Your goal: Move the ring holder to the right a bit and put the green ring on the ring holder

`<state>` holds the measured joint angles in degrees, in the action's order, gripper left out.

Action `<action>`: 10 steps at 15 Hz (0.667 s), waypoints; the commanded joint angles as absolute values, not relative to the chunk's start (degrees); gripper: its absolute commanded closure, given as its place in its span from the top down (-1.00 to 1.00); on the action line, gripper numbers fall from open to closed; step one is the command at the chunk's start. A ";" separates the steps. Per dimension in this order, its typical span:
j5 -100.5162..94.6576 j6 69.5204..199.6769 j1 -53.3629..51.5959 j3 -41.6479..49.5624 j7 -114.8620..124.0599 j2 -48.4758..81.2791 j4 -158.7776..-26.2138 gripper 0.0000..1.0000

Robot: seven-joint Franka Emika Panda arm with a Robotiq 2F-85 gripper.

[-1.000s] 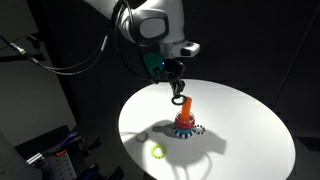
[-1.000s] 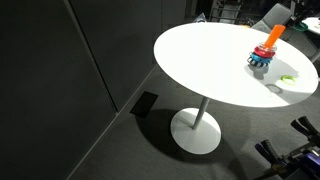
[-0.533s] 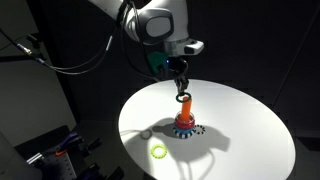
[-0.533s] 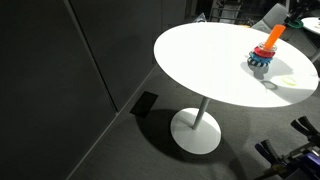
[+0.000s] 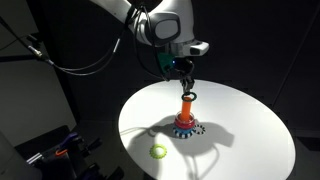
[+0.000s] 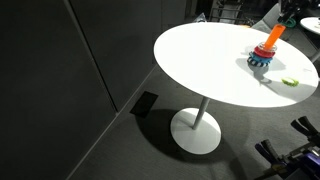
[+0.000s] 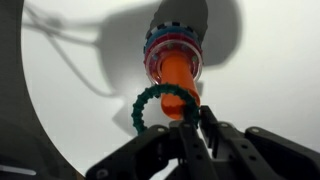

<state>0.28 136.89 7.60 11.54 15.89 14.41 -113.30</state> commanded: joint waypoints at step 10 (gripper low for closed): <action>1.32 130.22 7.69 10.65 16.50 19.64 -105.86 -0.89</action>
